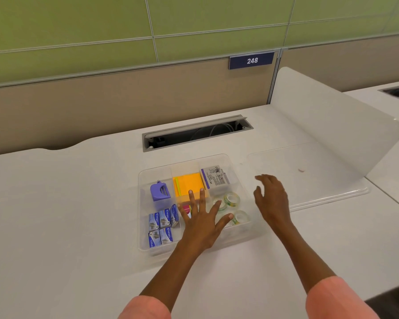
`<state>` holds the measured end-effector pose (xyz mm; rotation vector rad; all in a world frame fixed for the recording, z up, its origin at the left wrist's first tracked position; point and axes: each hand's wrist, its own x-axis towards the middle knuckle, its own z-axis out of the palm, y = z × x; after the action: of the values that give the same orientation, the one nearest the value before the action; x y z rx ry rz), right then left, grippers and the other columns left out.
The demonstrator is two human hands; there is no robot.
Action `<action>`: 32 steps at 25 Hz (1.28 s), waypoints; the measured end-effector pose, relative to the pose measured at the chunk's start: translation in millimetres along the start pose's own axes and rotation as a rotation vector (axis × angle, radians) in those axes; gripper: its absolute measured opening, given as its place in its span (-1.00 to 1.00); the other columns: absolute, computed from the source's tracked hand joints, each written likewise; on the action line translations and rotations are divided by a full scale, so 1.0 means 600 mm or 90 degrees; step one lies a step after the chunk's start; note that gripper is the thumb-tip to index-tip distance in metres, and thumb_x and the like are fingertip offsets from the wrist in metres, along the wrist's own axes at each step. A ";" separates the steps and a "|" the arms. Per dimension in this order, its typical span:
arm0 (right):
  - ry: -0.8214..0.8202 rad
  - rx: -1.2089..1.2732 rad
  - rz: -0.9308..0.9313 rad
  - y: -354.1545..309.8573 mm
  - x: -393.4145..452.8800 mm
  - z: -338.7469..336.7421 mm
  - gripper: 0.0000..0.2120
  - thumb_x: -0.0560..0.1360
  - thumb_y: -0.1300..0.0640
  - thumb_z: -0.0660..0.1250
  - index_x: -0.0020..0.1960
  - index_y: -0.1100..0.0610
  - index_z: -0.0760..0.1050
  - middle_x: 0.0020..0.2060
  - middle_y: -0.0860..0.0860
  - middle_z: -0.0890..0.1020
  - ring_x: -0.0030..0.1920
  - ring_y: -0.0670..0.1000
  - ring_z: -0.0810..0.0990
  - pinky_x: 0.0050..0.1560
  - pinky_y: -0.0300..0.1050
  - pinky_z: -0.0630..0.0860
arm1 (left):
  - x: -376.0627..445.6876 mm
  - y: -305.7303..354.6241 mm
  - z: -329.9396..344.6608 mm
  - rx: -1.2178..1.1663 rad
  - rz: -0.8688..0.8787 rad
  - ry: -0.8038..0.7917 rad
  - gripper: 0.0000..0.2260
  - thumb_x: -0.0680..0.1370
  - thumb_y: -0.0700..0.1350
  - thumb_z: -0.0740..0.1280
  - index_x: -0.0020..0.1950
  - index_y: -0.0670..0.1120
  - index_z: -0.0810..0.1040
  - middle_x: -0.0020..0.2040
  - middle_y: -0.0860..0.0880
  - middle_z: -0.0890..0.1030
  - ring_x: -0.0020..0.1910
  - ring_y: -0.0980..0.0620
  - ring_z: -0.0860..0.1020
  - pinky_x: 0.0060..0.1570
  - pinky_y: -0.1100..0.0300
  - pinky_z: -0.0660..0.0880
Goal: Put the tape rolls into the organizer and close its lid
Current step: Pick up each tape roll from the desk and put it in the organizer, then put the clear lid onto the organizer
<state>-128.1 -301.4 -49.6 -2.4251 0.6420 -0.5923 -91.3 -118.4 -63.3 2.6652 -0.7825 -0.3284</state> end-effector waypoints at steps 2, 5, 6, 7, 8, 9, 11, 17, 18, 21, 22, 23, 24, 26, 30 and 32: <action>-0.027 -0.090 0.051 0.023 0.010 -0.006 -0.69 0.47 0.28 0.23 0.20 0.25 0.43 0.24 0.22 0.49 0.22 0.25 0.43 0.16 0.14 0.43 | 0.000 0.001 -0.001 -0.005 0.004 0.006 -0.05 0.13 0.52 -0.45 0.44 0.18 -0.01 0.49 -0.06 -0.33 0.35 -0.11 -0.51 0.27 -0.29 -0.41; -0.102 -0.221 0.096 0.053 0.007 -0.011 -0.82 0.46 0.26 0.25 0.00 0.35 0.47 0.10 0.29 0.50 0.10 0.30 0.44 0.01 0.13 0.45 | -0.001 0.000 -0.001 -0.010 0.016 0.021 -0.08 0.16 0.51 -0.43 0.44 0.17 -0.05 0.49 -0.06 -0.33 0.37 -0.11 -0.49 0.31 -0.28 -0.37; -0.117 -0.251 0.104 0.057 0.005 -0.013 -0.86 0.46 0.26 0.25 -0.08 0.36 0.47 0.04 0.29 0.51 0.06 0.30 0.44 -0.04 0.10 0.45 | -0.002 -0.001 -0.001 -0.014 0.019 0.027 -0.09 0.16 0.51 -0.43 0.44 0.17 -0.05 0.49 -0.06 -0.33 0.37 -0.11 -0.49 0.32 -0.26 -0.37; -0.126 -0.273 0.110 0.060 0.004 -0.013 -0.87 0.46 0.26 0.25 -0.13 0.36 0.46 0.00 0.28 0.51 0.03 0.29 0.44 -0.08 0.08 0.44 | -0.002 -0.002 -0.001 -0.018 0.021 0.031 -0.09 0.17 0.51 -0.42 0.44 0.17 -0.05 0.49 -0.06 -0.33 0.38 -0.11 -0.49 0.32 -0.25 -0.36; -0.124 -0.283 0.118 0.060 0.004 -0.014 -0.88 0.46 0.27 0.26 -0.14 0.36 0.46 -0.03 0.27 0.51 0.03 0.28 0.44 -0.11 0.06 0.44 | -0.002 -0.003 -0.001 -0.022 0.022 0.035 -0.09 0.17 0.51 -0.42 0.44 0.17 -0.05 0.49 -0.06 -0.33 0.38 -0.11 -0.49 0.33 -0.25 -0.36; -0.116 -0.286 0.126 0.060 0.004 -0.015 -0.90 0.45 0.30 0.26 -0.15 0.36 0.46 -0.04 0.26 0.51 0.02 0.28 0.45 -0.15 0.03 0.42 | -0.002 -0.003 -0.001 -0.028 0.022 0.038 -0.09 0.18 0.52 -0.41 0.44 0.17 -0.04 0.49 -0.06 -0.33 0.37 -0.11 -0.49 0.33 -0.25 -0.36; -0.097 -0.296 0.137 0.059 0.006 -0.015 -0.96 0.43 0.36 0.26 -0.15 0.35 0.46 -0.05 0.25 0.52 0.01 0.27 0.47 -0.21 -0.02 0.37 | 0.000 -0.005 -0.002 -0.035 0.022 0.044 -0.09 0.18 0.52 -0.41 0.45 0.15 -0.03 0.49 -0.07 -0.32 0.38 -0.11 -0.49 0.34 -0.24 -0.36; -0.084 -0.333 0.134 0.052 0.008 -0.018 -0.98 0.37 0.40 0.28 -0.20 0.35 0.45 -0.07 0.26 0.49 -0.10 0.25 0.49 -0.28 -0.05 0.32 | 0.000 -0.024 -0.013 -0.044 0.003 0.076 -0.08 0.18 0.52 -0.41 0.45 0.13 -0.03 0.50 -0.08 -0.30 0.39 -0.10 -0.46 0.35 -0.15 -0.37; -0.073 -0.332 0.121 0.048 0.010 -0.021 -0.97 0.37 0.39 0.30 -0.21 0.36 0.45 -0.07 0.27 0.48 -0.12 0.26 0.49 -0.28 -0.03 0.31 | -0.002 -0.027 -0.015 -0.046 0.000 0.084 -0.08 0.19 0.52 -0.40 0.45 0.13 -0.03 0.50 -0.08 -0.29 0.40 -0.10 -0.45 0.35 -0.14 -0.37; -0.012 -0.294 0.086 0.025 0.019 -0.036 -0.96 0.38 0.39 0.29 -0.20 0.39 0.44 -0.10 0.31 0.48 -0.14 0.29 0.51 -0.29 -0.02 0.27 | -0.004 -0.036 -0.020 -0.056 -0.001 0.110 -0.08 0.19 0.52 -0.40 0.45 0.12 -0.01 0.51 -0.08 -0.26 0.41 -0.08 -0.43 0.37 -0.11 -0.36; 0.026 -0.277 0.072 0.013 0.025 -0.044 -0.96 0.38 0.41 0.27 -0.18 0.40 0.43 -0.10 0.32 0.48 -0.16 0.31 0.52 -0.30 -0.02 0.26 | -0.004 -0.038 -0.022 -0.065 0.000 0.118 -0.08 0.20 0.52 -0.39 0.45 0.12 0.00 0.51 -0.07 -0.25 0.41 -0.06 -0.42 0.38 -0.10 -0.35; 0.071 -0.260 0.058 0.001 0.033 -0.053 -0.96 0.38 0.42 0.25 -0.17 0.40 0.42 -0.11 0.33 0.48 -0.20 0.32 0.54 -0.32 -0.02 0.25 | -0.004 -0.039 -0.024 -0.073 0.000 0.125 -0.09 0.21 0.52 -0.38 0.45 0.11 0.01 0.52 -0.07 -0.24 0.41 -0.05 -0.41 0.38 -0.08 -0.34; 0.117 -0.242 0.043 -0.011 0.043 -0.063 -0.96 0.38 0.44 0.23 -0.16 0.39 0.41 -0.11 0.33 0.49 -0.24 0.34 0.55 -0.34 -0.03 0.25 | -0.004 -0.040 -0.027 -0.079 0.000 0.133 -0.09 0.21 0.52 -0.37 0.45 0.11 0.03 0.52 -0.06 -0.23 0.42 -0.03 -0.40 0.39 -0.07 -0.33; 0.203 -0.186 0.010 -0.032 0.064 -0.086 -0.91 0.38 0.45 0.19 -0.14 0.35 0.40 -0.13 0.32 0.51 -0.31 0.35 0.54 -0.36 -0.03 0.26 | -0.006 -0.042 -0.034 -0.086 0.002 0.152 -0.08 0.21 0.52 -0.37 0.45 0.11 0.04 0.52 -0.06 -0.21 0.42 -0.01 -0.38 0.40 -0.06 -0.31; 0.297 0.059 -0.035 -0.086 0.091 -0.122 -0.89 0.39 0.38 0.22 -0.09 0.27 0.41 -0.18 0.19 0.63 -0.26 0.21 0.54 -0.25 -0.07 0.37 | -0.005 -0.058 -0.054 -0.117 0.003 0.197 -0.10 0.24 0.51 -0.34 0.45 0.08 0.07 0.51 -0.02 -0.19 0.48 -0.04 -0.27 0.42 -0.04 -0.27; 0.330 0.203 -0.030 -0.109 0.092 -0.119 -0.92 0.40 0.32 0.25 -0.10 0.23 0.43 -0.20 0.08 0.62 -0.25 0.09 0.55 -0.26 -0.27 0.35 | -0.004 -0.070 -0.070 -0.147 -0.014 0.221 -0.21 0.34 0.46 -0.22 0.44 0.06 0.09 0.53 -0.04 -0.12 0.49 -0.07 -0.21 0.43 -0.08 -0.20</action>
<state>-102.6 -312.7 58.4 -1.9966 0.6326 -1.2621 -60.2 -72.9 -41.0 2.4201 -0.5689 0.0392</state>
